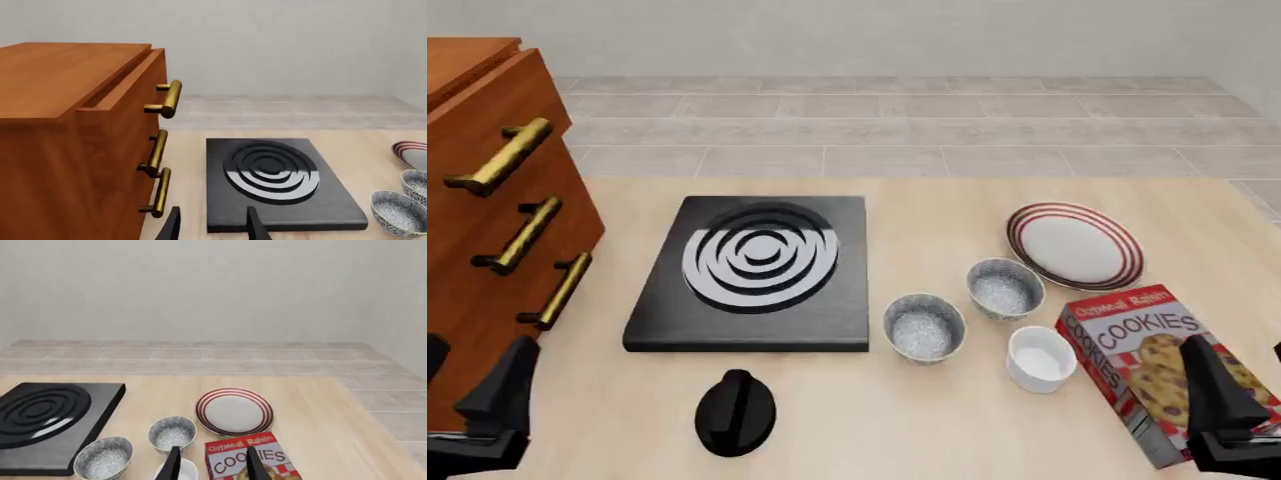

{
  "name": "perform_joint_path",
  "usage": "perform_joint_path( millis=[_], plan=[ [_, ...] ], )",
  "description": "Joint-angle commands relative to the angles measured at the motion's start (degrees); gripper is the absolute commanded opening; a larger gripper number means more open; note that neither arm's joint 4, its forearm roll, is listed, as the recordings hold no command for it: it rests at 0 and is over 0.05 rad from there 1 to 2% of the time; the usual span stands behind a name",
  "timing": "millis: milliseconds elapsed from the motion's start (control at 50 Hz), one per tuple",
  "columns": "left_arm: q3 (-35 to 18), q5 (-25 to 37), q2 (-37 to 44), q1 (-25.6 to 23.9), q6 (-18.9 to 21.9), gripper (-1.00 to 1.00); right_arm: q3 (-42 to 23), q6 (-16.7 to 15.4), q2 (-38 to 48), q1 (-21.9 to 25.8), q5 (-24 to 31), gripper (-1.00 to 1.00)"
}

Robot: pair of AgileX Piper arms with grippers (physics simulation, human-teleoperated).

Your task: Pick the akita bowl from table center and place it on the plate.

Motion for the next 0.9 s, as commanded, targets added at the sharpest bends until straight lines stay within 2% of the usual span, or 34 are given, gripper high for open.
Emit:
perform_joint_path(
  millis=[20,60,100,260,360,440,540,700,800,820,880,900],
  plan=[
    [-0.06,0.92,-2.67,1.72,1.19,1.0,-0.09,0.98,0.44,-0.34,-0.26,1.0],
    [-0.04,0.87,-2.6,1.66,1.08,1.0,-0.03,1.13,1.07,-0.27,-0.76,1.0],
    [0.03,0.35,-2.02,1.39,1.15,1.0,0.05,-0.05,1.99,0.48,-1.56,1.0],
    [-0.19,0.59,-2.16,1.86,0.77,1.0,-0.93,0.26,3.66,0.19,-0.84,1.0],
    [0.06,-0.36,-1.35,2.3,0.93,1.0,-3.33,-0.9,3.06,0.68,2.62,1.0],
    [-0.13,-0.13,-1.9,2.82,1.4,1.0,-4.09,-1.33,5.25,1.34,2.76,1.0],
    [-0.03,-0.37,-1.46,2.94,1.48,1.0,-7.33,0.17,5.91,1.37,5.92,1.0],
    [0.05,-0.7,-0.73,2.7,1.76,1.0,-15.29,-1.72,6.98,3.83,13.62,1.0],
    [0.06,-0.91,-0.24,2.49,1.9,1.0,-16.18,-4.83,12.02,5.57,13.48,1.0],
    [0.07,-0.81,-0.29,2.26,1.66,1.0,-16.69,-3.54,12.57,7.12,13.8,1.0],
    [0.06,-0.73,-0.3,2.12,1.6,1.0,-18.36,-2.53,11.77,7.2,15.49,1.0],
    [0.06,-0.86,-0.06,2.09,1.53,1.0,-19.32,-3.64,11.91,7.07,16.17,1.0]
  ],
)
